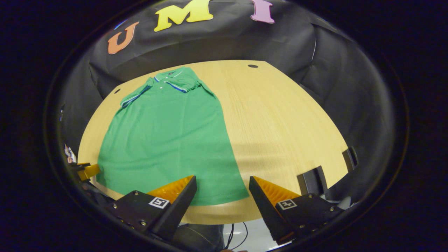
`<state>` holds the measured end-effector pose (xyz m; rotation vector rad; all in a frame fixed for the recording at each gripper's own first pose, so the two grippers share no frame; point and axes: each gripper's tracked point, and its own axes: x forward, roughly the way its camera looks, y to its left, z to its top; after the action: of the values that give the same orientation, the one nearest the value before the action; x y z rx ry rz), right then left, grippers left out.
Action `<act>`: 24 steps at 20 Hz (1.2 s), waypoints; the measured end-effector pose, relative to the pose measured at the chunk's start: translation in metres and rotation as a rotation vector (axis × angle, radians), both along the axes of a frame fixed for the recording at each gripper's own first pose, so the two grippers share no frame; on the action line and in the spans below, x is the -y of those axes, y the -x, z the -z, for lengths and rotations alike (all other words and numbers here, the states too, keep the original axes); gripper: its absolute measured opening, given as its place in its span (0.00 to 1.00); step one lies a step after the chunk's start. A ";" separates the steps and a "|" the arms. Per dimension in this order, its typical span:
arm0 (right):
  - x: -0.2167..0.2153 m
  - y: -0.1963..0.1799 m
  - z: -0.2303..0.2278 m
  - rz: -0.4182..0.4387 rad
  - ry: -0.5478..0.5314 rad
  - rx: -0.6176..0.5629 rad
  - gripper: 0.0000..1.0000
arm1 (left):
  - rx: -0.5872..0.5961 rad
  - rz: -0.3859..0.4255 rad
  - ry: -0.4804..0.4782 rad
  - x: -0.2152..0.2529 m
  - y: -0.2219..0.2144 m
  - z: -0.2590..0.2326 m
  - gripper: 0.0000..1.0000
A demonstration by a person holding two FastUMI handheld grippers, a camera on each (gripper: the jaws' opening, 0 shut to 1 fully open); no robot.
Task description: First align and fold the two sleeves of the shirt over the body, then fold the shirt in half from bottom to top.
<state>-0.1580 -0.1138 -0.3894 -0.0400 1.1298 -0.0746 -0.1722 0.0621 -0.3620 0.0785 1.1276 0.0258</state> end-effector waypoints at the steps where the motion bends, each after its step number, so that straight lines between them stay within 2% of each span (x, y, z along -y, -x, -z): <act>1: 0.001 0.000 0.004 -0.004 0.005 -0.011 0.96 | -0.013 -0.002 -0.001 0.000 0.003 0.003 1.00; 7: 0.003 0.008 0.019 0.004 0.018 -0.076 0.98 | -0.015 0.000 0.000 0.007 -0.001 0.006 0.98; 10: -0.005 0.011 0.020 -0.021 0.014 -0.095 1.00 | -0.038 -0.024 0.031 0.017 0.003 0.007 0.98; 14: -0.015 0.011 0.020 -0.045 0.012 -0.104 1.00 | -0.035 0.000 0.027 0.025 0.001 0.008 1.00; 17: -0.024 0.012 0.020 -0.056 0.006 -0.113 1.00 | -0.049 -0.031 0.030 0.024 0.005 0.008 0.99; 19: -0.033 0.011 0.021 -0.036 -0.012 -0.096 0.51 | -0.056 -0.027 0.029 0.029 0.003 0.007 0.95; 21: -0.035 0.009 0.022 0.001 -0.023 -0.090 0.02 | -0.035 -0.046 0.027 0.027 0.000 0.008 0.36; 22: -0.036 0.009 0.022 0.003 -0.028 -0.094 0.02 | -0.031 -0.062 0.041 0.026 -0.001 0.007 0.07; 24: -0.036 0.008 0.021 0.010 -0.058 -0.108 0.02 | -0.046 -0.105 0.088 0.027 -0.001 0.007 0.04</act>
<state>-0.1658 -0.0778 -0.4105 0.0131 1.2397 -0.0492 -0.1712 0.0355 -0.3693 -0.0585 1.1765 0.0684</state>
